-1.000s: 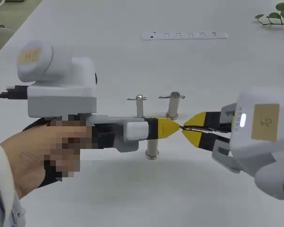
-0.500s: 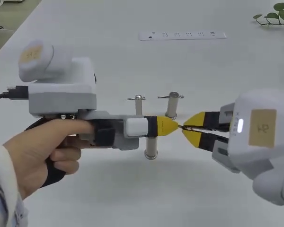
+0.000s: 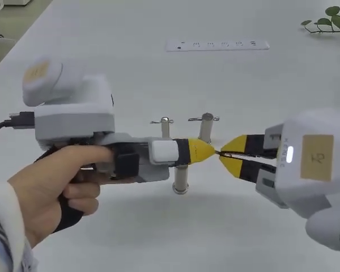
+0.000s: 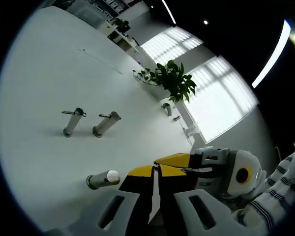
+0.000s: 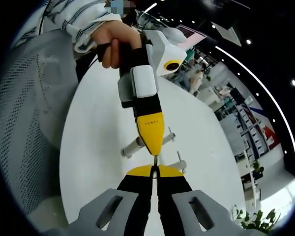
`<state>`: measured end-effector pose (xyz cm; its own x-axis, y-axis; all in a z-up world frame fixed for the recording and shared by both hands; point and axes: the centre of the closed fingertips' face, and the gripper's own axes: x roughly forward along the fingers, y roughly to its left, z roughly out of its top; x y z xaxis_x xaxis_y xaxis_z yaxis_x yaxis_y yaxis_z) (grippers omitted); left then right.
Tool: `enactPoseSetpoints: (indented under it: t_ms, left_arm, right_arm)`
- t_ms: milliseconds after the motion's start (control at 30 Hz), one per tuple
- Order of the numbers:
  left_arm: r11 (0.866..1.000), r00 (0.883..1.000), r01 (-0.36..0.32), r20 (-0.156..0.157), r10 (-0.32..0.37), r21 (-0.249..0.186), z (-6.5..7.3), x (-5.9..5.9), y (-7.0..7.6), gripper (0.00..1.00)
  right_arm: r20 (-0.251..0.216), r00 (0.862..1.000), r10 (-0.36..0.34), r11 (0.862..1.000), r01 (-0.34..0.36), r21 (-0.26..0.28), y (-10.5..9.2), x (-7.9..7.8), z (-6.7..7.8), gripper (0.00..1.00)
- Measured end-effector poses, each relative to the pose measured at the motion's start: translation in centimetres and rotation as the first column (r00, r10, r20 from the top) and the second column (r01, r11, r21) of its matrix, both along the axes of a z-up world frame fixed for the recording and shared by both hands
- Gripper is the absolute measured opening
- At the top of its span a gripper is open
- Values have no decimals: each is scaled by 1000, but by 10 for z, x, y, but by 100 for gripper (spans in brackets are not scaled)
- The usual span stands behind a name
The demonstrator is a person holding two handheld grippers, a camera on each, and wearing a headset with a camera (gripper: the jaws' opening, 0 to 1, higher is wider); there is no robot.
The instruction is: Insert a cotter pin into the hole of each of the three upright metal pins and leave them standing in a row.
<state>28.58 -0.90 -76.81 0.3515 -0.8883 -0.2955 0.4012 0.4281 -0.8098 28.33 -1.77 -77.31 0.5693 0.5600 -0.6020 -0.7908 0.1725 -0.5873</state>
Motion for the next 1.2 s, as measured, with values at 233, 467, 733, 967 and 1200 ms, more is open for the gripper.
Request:
enactPoseSetpoints:
  t_ms: [233,467,733,967,1200]
  left_arm:
    - [1000,999,0,-38,0,8,-2,-2,-1,1]
    - [999,1000,19,14,-20,46,-2,-4,-2,0]
    - [998,999,36,38,-38,47,1,-7,-2,0]
    - [996,994,58,90,-64,65,5,-7,-2,0]
    - [973,949,178,237,-209,145,10,-20,-5,0]
  right_arm:
    - [3,1000,11,1000,-11,-14,-1,-2,-3,2]
    - [-15,1000,12,1000,-12,0,-2,-3,-2,3]
    - [-94,995,16,993,-5,114,3,-7,-1,9]
    - [-157,988,-8,982,38,185,-3,-6,3,17]
    - [-430,903,4,935,149,321,-16,-13,0,29]
